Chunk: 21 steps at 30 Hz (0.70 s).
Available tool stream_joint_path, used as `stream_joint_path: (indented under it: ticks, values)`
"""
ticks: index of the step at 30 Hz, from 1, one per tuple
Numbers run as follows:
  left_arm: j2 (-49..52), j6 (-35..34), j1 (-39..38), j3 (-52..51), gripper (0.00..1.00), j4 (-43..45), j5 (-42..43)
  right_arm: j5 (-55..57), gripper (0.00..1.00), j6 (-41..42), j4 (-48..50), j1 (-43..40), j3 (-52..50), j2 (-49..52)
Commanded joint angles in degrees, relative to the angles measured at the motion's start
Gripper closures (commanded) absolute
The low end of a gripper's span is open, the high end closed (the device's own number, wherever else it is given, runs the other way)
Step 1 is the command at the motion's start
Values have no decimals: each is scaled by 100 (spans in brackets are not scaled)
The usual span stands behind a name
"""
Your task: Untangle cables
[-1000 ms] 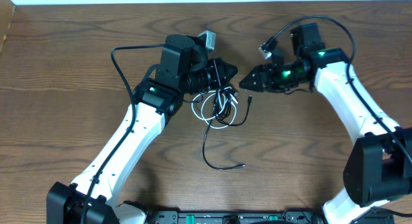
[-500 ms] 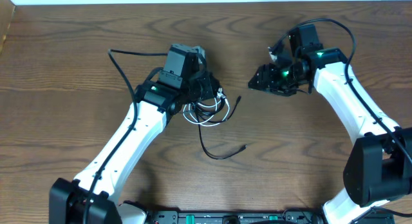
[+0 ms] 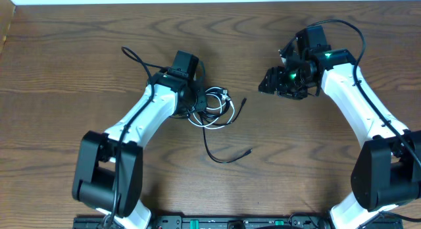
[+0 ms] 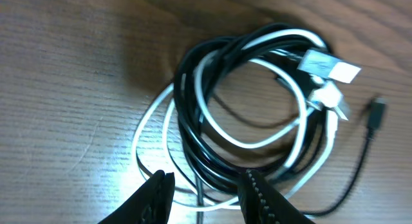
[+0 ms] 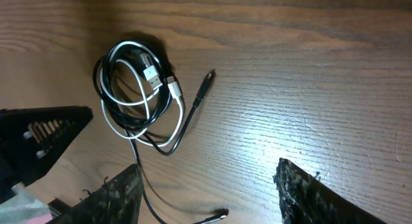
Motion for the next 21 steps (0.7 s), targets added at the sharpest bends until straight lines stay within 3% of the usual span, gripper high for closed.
stream_joint_path:
  ticks: [1, 16, 18, 19, 21]
  values:
    - [243, 92, 20, 35, 63, -9, -66, 52, 38, 17, -76, 9, -31, -160]
    - [1062, 94, 20, 33, 67, 420, -103, 55, 38, 17, -245, 9, -31, -160]
    - [1154, 94, 20, 33, 76, 389, -101, 55, 37, 15, -243, 9, -31, -160]
    - [1187, 94, 20, 33, 90, 380, -101, 55, 37, 15, -240, 9, -31, -160]
    - [1200, 98, 20, 33, 93, 361, -63, 52, 37, 15, -238, 9, -31, -160]
